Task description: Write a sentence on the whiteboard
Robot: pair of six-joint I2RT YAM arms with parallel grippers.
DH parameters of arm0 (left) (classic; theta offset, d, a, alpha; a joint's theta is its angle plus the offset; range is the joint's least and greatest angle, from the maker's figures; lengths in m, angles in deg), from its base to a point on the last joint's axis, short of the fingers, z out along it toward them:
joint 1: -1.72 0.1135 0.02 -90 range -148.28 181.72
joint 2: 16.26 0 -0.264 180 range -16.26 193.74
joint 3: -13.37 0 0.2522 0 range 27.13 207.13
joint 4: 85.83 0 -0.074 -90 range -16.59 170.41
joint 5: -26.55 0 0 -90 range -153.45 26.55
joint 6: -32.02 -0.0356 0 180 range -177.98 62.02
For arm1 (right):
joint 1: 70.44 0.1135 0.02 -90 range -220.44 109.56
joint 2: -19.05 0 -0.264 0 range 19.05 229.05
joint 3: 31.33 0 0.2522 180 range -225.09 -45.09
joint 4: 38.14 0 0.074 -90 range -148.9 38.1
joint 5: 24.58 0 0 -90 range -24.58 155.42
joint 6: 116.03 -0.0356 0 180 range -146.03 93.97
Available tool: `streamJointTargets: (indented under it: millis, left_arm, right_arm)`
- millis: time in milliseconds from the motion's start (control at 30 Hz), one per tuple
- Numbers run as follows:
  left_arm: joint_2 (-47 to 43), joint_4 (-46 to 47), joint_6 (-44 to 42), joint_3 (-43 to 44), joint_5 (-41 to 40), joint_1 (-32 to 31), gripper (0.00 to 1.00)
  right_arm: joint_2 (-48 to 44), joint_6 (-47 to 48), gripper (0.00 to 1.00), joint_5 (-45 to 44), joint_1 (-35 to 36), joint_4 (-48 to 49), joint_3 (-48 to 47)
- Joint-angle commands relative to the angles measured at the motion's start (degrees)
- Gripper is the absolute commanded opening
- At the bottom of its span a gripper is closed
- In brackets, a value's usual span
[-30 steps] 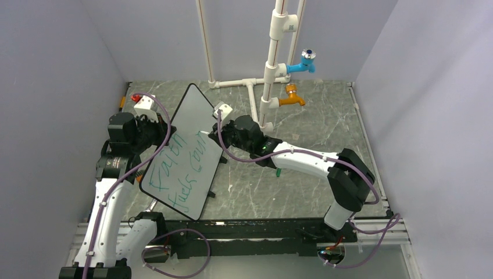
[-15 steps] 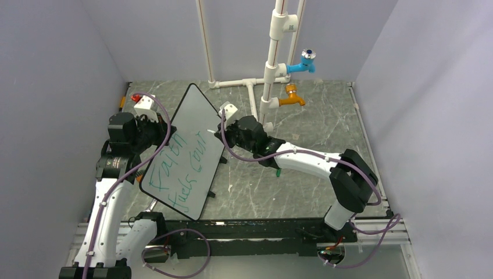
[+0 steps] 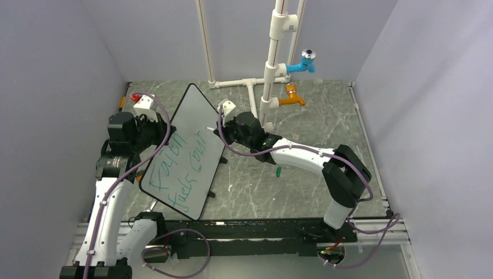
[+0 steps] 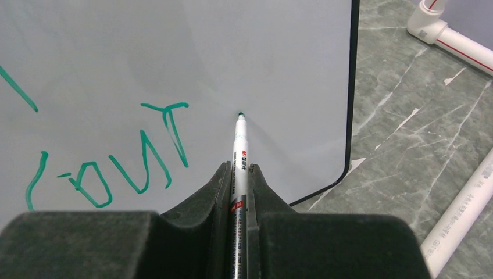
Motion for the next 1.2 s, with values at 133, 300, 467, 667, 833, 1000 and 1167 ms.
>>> streamJointTargets:
  millis: [133, 300, 467, 667, 833, 1000, 1167]
  left_arm:
    - [4.0, -6.9, -8.0, -3.7, 0.0, 1.1, 0.0]
    - [4.4, -6.8, -8.1, -3.5, 0.9, 1.5, 0.0]
    - [4.4, -6.7, -8.1, -3.6, 0.9, 1.6, 0.0]
    - [4.2, -6.7, -8.1, -3.7, 0.8, 1.6, 0.0]
    - [4.0, -6.6, -8.0, -3.8, 0.9, 1.6, 0.0]
    - [3.8, -6.6, -7.9, -4.0, 1.0, 1.6, 0.0]
    - [3.5, -6.5, -8.0, -4.2, 1.0, 1.6, 0.0]
  right_arm:
    - [-2.5, -2.2, 0.0, 5.3, 0.3, 4.0, -0.2]
    - [-2.7, -2.8, 0.0, 6.4, 0.8, 4.3, 1.1]
    - [-2.5, -3.3, 0.0, 6.4, 1.3, 4.7, 2.7]
    - [-2.9, -3.4, 0.0, 4.4, 1.3, 4.8, 5.2]
    - [-2.5, -2.8, 0.0, 2.2, 1.3, 3.8, 4.2]
    - [-1.3, -1.7, 0.0, 0.9, 1.3, 1.9, 0.2]
    - [0.8, -0.1, 0.0, -0.8, 1.2, -0.5, -4.2]
